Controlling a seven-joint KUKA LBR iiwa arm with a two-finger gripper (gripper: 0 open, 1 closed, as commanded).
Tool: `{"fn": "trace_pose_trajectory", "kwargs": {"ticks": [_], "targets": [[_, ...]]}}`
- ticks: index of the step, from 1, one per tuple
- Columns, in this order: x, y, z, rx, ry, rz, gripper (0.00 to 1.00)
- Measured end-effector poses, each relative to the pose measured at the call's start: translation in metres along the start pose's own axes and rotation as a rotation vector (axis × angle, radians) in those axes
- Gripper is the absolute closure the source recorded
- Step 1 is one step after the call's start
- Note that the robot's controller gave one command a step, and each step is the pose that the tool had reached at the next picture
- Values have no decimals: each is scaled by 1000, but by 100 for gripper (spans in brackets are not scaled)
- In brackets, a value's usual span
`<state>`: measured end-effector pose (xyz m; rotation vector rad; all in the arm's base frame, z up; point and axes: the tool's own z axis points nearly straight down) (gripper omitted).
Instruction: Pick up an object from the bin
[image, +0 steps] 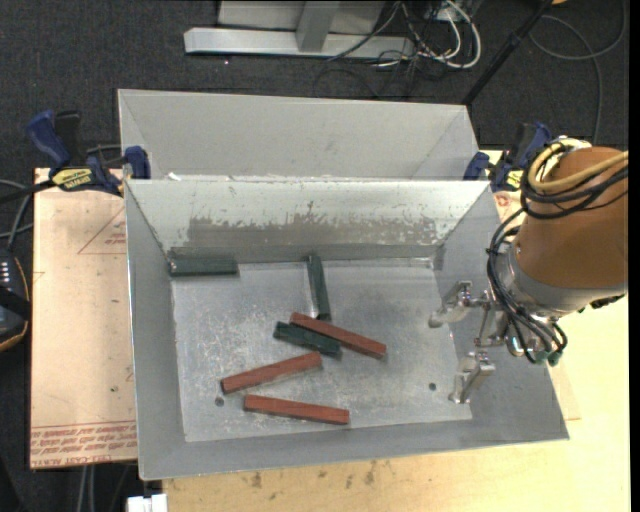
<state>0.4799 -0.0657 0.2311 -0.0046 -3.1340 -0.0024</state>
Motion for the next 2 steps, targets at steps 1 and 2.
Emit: {"fn": "trace_pose_trajectory", "kwargs": {"ticks": [1, 2], "targets": [[-2, 0, -4, 1, -8, -3, 0], [-38, 39, 27, 2, -15, 77, 0]]}}
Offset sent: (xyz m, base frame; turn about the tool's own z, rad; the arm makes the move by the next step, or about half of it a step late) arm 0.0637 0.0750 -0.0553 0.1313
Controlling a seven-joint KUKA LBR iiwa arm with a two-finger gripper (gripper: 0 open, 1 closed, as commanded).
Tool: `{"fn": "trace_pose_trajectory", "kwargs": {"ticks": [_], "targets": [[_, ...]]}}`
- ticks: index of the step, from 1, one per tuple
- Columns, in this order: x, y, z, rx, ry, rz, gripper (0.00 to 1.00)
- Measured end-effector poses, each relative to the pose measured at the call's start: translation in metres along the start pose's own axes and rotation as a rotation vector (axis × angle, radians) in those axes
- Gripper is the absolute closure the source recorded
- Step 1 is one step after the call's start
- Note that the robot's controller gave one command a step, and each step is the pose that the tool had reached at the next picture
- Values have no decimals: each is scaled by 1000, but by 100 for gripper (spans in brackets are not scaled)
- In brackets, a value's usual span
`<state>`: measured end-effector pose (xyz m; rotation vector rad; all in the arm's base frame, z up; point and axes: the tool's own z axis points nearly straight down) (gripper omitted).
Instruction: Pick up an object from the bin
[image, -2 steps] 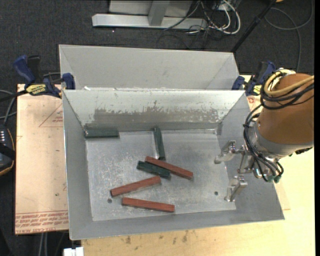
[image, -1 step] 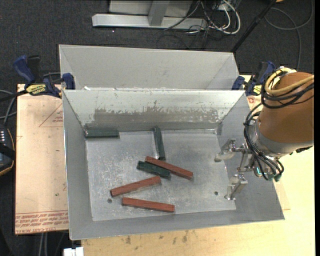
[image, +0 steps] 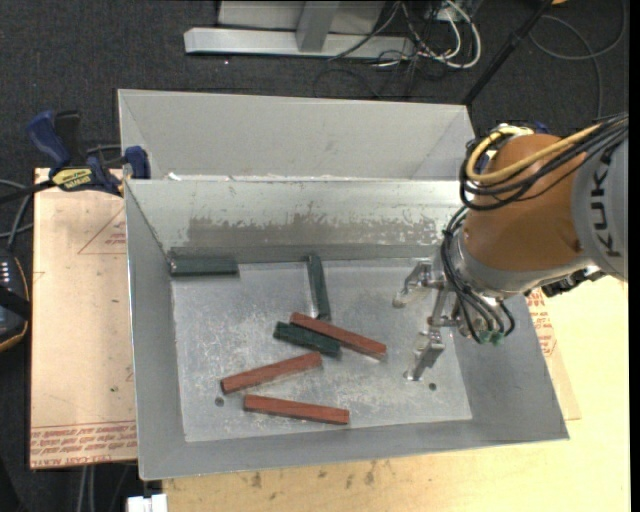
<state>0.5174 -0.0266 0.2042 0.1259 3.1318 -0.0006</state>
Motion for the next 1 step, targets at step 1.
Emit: {"fn": "trace_pose_trajectory", "kwargs": {"ticks": [1], "targets": [[-9, 16, 17, -2, -2, 10, 0]]}}
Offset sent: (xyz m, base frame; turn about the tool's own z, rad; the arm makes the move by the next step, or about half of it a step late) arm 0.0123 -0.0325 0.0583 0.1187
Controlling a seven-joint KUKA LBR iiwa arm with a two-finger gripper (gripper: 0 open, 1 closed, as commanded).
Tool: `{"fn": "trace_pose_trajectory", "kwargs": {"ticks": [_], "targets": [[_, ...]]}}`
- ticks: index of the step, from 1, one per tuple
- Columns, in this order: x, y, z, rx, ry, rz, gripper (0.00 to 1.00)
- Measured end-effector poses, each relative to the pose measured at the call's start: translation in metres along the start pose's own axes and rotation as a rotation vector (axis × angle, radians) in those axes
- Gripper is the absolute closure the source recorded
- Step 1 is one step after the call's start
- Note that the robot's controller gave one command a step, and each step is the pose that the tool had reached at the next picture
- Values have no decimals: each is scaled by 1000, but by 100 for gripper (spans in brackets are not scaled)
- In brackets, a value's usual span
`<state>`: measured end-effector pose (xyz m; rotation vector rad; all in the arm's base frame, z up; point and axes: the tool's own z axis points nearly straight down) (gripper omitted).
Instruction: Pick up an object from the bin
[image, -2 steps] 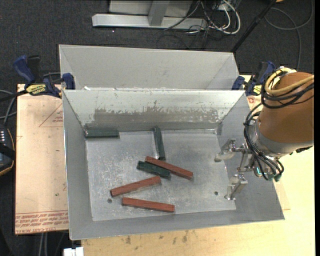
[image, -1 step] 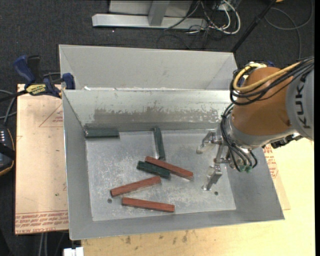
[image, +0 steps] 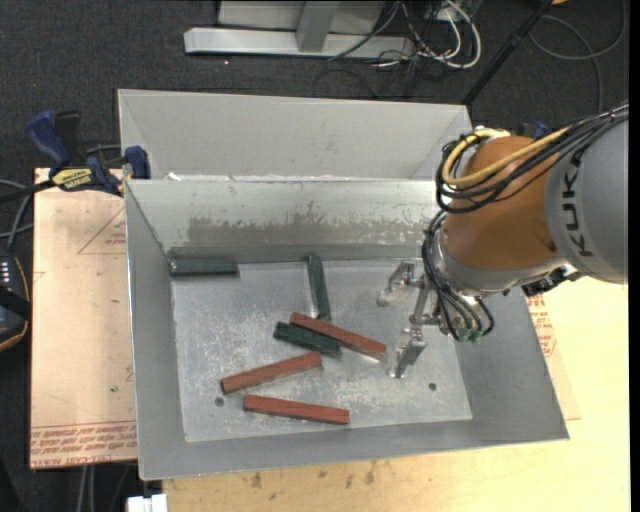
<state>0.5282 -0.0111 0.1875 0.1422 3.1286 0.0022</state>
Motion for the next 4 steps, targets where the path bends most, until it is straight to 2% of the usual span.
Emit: {"fn": "trace_pose_trajectory", "kwargs": {"ticks": [1, 2, 3, 4], "targets": [[0, -26, -20, 1, 19, 36, 0], [-48, 6, 102, 4, 7, -35, 100], [-48, 6, 102, 3, 3, -34, 100], [-55, 10, -19, 1, 6, -80, 100]]}}
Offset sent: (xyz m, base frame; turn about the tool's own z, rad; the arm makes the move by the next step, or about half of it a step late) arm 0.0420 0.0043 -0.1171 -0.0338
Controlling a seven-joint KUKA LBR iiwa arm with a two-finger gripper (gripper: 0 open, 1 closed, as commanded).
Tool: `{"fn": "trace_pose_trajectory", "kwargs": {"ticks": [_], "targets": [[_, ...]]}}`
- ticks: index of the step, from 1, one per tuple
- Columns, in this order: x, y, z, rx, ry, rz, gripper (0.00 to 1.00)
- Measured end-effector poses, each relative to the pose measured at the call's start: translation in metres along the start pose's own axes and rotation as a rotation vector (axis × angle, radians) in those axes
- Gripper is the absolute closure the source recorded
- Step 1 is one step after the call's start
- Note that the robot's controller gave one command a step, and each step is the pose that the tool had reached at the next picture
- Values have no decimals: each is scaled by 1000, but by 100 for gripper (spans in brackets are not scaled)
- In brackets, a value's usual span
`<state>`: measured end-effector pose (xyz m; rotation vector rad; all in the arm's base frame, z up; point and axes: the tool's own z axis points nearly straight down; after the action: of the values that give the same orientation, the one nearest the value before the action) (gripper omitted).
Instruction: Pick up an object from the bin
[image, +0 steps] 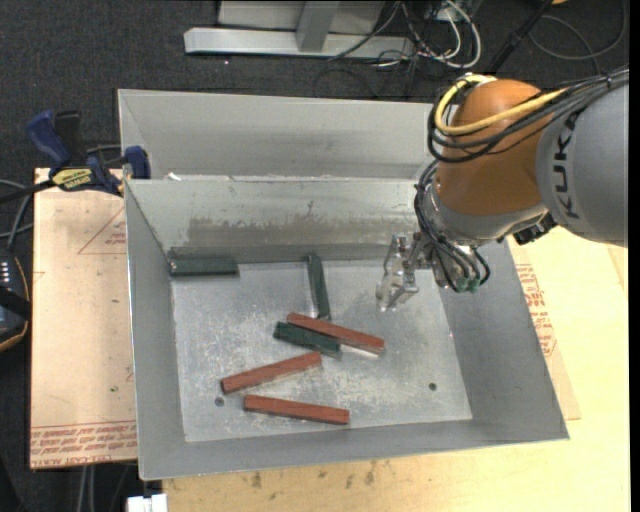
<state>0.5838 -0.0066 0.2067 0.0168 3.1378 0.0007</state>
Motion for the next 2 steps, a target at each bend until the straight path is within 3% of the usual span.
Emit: {"fn": "trace_pose_trajectory", "kwargs": {"ticks": [1, 2], "targets": [[0, 0, 0, 0, 1, -1, 0], [0, 0, 0, 0, 1, -1, 0]]}}
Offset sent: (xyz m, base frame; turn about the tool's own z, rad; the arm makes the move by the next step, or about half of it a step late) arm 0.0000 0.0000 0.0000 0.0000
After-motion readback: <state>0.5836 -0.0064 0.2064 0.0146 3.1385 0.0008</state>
